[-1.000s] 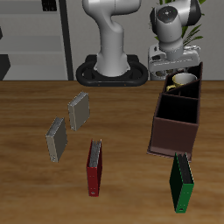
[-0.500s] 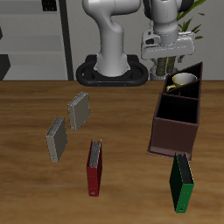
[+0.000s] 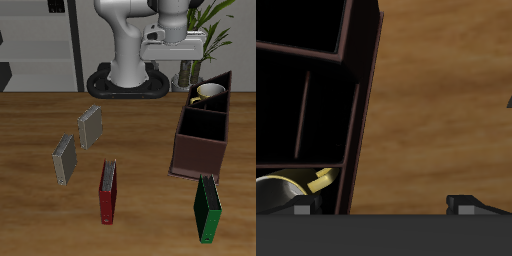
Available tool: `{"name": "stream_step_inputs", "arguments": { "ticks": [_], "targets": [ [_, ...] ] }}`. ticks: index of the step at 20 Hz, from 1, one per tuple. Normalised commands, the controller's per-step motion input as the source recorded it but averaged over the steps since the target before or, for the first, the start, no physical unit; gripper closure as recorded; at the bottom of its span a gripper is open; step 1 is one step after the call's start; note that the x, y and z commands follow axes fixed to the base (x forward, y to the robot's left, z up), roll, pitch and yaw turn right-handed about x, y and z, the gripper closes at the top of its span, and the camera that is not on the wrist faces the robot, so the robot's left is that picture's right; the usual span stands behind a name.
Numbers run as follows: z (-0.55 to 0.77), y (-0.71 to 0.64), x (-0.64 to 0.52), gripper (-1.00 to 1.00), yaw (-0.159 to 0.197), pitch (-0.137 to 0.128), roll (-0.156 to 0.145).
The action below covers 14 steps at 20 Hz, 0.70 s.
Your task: Place the white-yellow mug into the left desk caddy's left compartment and place the red book into the left desk caddy's front compartment
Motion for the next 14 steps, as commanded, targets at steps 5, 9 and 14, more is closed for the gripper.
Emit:
{"name": "stream_step_inputs", "arguments": {
  "ticks": [5,9,14],
  "targets": [
    [0.20,-0.49,0.67,-1.00,-0.019,0.105,-0.032],
    [0.08,-0.18,0.24,-1.00,0.046,0.016,-0.013],
    [0.19,-0.39,0.78,-1.00,-0.014,0.088,0.043]
  ]
}}
